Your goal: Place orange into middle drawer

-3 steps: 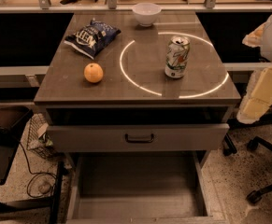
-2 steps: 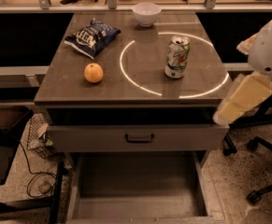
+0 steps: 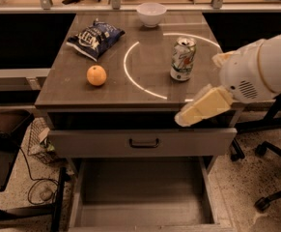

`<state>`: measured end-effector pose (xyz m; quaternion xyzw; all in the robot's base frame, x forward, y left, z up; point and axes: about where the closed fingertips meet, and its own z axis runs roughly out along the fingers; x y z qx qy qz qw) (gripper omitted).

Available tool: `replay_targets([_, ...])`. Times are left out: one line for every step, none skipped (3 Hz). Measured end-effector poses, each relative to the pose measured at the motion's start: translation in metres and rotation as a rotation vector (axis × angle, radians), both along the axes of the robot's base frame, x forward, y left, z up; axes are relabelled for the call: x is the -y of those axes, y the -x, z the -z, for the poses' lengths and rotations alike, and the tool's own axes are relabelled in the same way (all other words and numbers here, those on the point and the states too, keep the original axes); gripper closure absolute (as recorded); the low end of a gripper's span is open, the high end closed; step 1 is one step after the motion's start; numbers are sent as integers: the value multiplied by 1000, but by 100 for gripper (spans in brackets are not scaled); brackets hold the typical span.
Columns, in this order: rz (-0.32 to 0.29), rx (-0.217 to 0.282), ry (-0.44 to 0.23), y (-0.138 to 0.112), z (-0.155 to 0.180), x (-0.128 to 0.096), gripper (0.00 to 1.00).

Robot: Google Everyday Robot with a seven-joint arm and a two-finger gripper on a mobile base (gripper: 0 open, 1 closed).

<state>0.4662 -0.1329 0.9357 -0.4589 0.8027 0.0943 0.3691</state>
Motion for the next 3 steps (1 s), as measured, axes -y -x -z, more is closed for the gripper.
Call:
replay_targets([-60, 135, -162, -30, -6, -41, 0])
replay_targets([-81, 235, -218, -43, -29, -64, 0])
replay_targets([-74, 235, -212, -43, -29, -60, 0])
